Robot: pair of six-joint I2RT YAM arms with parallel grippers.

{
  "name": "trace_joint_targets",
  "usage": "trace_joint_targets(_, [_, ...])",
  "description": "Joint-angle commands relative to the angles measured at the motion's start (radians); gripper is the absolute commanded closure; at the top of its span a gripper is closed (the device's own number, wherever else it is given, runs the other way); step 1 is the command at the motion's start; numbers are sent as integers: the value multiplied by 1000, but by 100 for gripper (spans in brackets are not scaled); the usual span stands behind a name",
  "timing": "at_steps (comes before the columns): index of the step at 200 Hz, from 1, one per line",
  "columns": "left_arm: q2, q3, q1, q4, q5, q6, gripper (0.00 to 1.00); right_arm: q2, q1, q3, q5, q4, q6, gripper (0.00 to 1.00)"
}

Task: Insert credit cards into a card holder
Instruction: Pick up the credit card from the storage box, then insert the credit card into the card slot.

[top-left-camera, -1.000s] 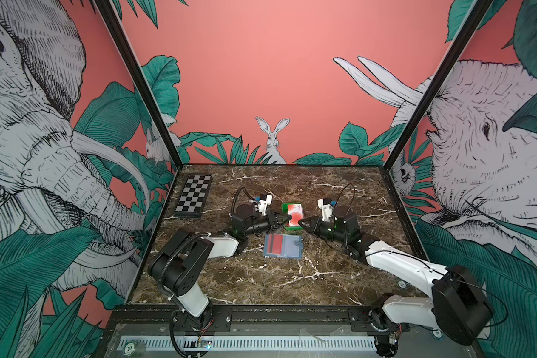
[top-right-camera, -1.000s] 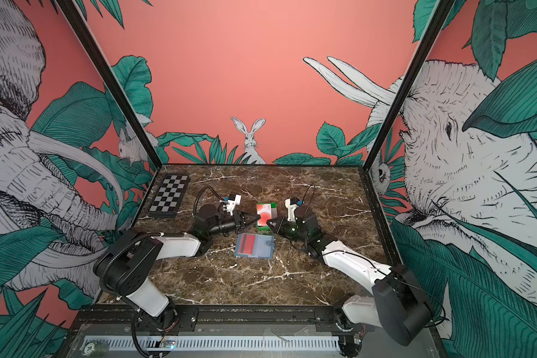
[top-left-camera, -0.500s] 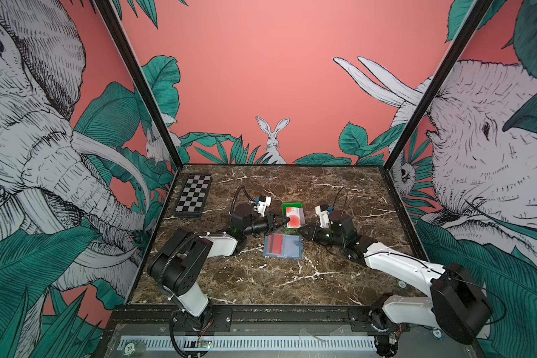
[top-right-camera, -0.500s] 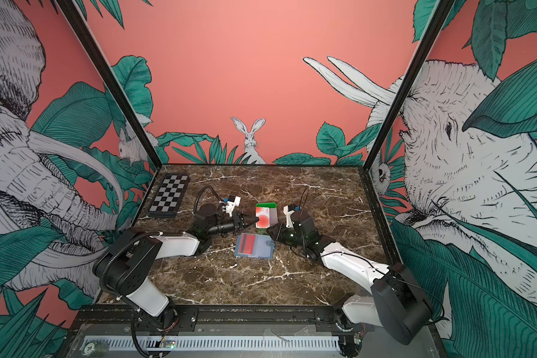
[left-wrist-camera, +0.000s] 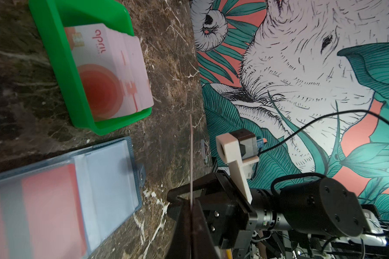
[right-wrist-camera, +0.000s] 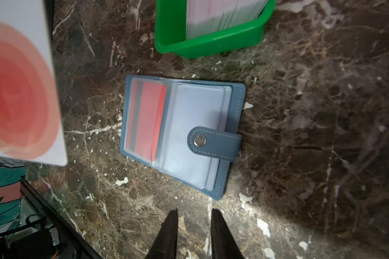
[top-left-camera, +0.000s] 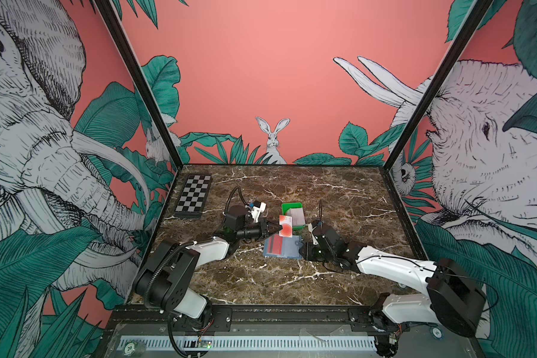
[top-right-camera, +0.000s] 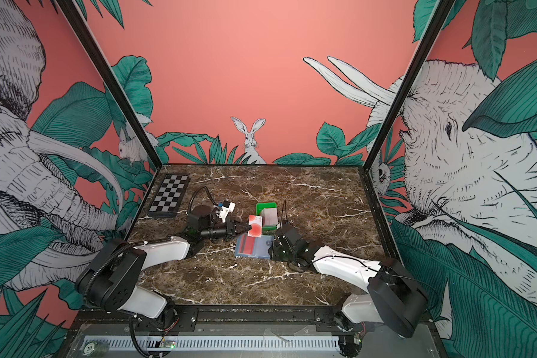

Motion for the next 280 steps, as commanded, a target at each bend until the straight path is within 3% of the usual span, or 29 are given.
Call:
trace_joint_targets(1, [-50,-31,6,-101,17,77,100,18,9,-10,55,4,-6,76])
trace_joint_targets(52, [-65,-56,14,-156,17,112,100,100,16,3,69,28,13,87])
trace_joint_targets(112, [-66,-63,14,-170,-7,129,100,199,16,48,69,58,-8,87])
trace_joint_targets(280, [-57,-77,20,-202,-55,164,100,271,-3,91,62,76,-51,88])
